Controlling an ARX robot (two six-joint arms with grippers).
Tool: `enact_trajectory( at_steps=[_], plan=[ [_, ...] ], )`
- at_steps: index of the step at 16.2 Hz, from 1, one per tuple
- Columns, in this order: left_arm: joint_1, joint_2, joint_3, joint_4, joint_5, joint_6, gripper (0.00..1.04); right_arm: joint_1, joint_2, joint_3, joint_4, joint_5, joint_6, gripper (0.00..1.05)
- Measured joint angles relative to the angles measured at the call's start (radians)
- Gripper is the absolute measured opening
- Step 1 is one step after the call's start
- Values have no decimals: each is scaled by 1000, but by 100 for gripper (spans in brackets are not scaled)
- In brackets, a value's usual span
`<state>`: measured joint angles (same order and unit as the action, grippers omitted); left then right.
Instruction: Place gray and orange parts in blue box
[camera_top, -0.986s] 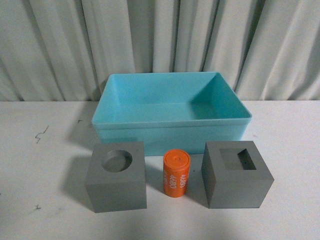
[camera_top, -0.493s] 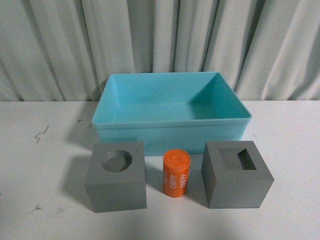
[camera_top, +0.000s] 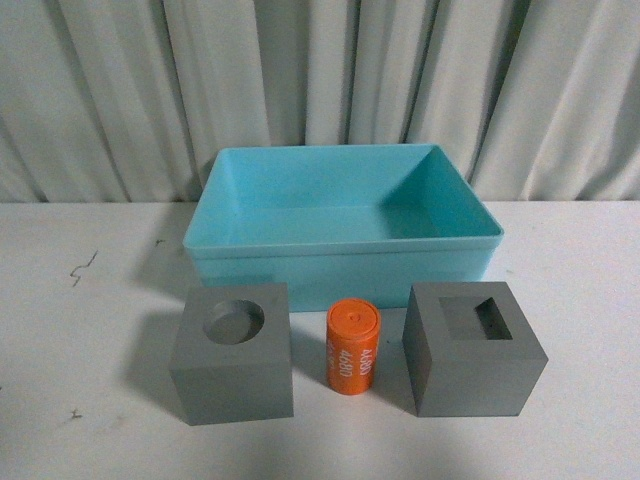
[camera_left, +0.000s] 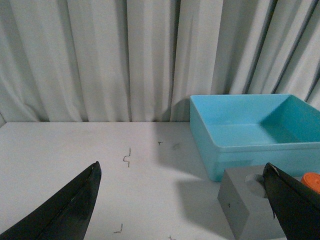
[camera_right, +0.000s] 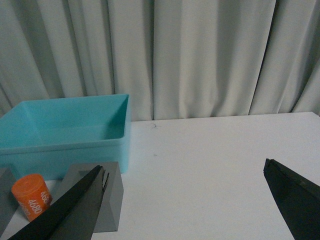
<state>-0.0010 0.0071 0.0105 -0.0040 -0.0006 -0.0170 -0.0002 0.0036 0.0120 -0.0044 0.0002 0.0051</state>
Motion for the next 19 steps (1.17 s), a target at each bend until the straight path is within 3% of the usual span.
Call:
enact_trajectory(
  at_steps=[3,4,5,6,7,9,12,15,19],
  plan=[
    [0,0,0,0,0,0,98,0,0,0,0,0,0,98],
    [0,0,0,-1,0,0,98,-8,69,62,-184,6,28,98],
    [0,0,0,0,2,0,98,-66,286,150,-251,-30,56,98],
    [0,0,0,0,0,0,98,-130,453,213,-146,-65,59,98],
    [0,0,0,0,0,0,98,-135,620,299,-1,-109,44,98],
    [0,0,0,0,0,0,98,-69,934,450,195,-212,-35,98],
    [0,0,0,0,0,0,98,40,1317,494,300,-234,-108,98],
    [0,0,0,0,0,0,98,113,1539,551,401,-248,-42,98],
    [0,0,0,0,0,0,98,146,1729,602,459,-212,32,98]
  ],
)
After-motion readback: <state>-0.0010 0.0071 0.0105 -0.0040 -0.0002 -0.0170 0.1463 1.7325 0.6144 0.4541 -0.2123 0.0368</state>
